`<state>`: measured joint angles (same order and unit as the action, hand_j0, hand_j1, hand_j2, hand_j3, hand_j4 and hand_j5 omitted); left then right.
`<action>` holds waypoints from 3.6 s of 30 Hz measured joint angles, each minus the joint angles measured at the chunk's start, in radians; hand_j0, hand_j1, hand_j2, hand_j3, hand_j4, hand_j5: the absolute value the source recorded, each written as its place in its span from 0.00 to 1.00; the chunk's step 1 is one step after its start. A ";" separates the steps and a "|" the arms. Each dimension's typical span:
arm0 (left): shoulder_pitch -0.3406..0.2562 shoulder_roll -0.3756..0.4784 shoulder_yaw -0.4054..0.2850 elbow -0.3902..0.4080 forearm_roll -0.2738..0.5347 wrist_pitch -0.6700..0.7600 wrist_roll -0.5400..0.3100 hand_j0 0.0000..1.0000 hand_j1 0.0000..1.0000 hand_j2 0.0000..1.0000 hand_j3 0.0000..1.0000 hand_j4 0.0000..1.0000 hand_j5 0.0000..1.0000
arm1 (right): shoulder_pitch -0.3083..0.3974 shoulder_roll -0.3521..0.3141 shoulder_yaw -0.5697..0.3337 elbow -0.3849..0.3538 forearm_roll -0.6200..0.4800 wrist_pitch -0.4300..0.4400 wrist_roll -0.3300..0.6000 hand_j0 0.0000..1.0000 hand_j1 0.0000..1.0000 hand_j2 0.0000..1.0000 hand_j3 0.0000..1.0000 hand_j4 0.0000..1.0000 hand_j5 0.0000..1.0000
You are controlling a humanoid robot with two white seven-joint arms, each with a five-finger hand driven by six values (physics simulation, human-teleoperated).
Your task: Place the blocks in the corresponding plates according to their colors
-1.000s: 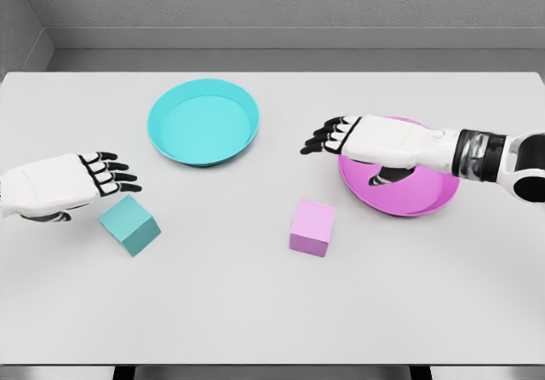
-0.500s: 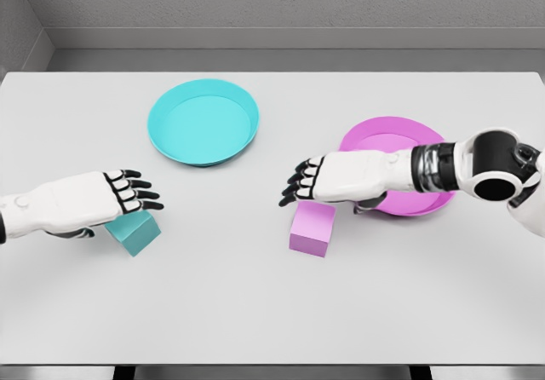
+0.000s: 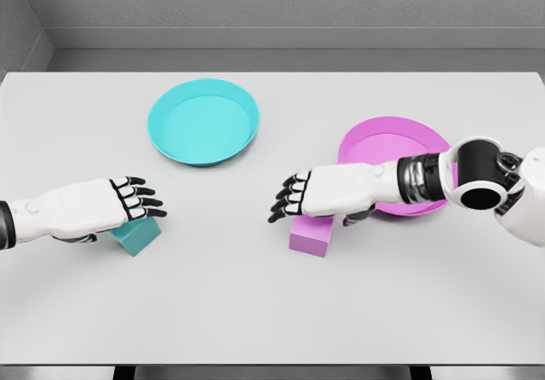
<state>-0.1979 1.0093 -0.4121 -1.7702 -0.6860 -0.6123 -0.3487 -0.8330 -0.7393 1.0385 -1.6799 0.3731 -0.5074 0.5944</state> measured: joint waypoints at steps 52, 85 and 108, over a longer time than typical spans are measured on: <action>-0.221 -0.066 -0.004 0.024 0.039 -0.001 -0.068 0.50 0.50 0.50 0.50 0.50 0.50 | -0.032 0.006 -0.076 0.013 -0.011 -0.001 -0.015 0.63 0.63 0.63 0.63 0.63 0.63; -0.541 -0.321 -0.153 0.360 0.036 0.000 -0.068 0.35 0.35 0.35 0.35 0.35 0.35 | -0.015 -0.088 -0.250 0.209 -0.015 -0.006 -0.015 0.63 0.63 0.63 0.63 0.63 0.63; -0.646 -0.443 -0.222 0.539 0.022 -0.001 -0.070 1.00 1.00 1.00 1.00 1.00 1.00 | 0.015 -0.084 -0.246 0.337 -0.018 0.004 -0.016 1.00 1.00 1.00 1.00 1.00 1.00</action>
<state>-0.8437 0.5667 -0.6345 -1.2309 -0.6638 -0.6129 -0.4191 -0.8176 -0.8233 0.7921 -1.3428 0.3551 -0.5036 0.5788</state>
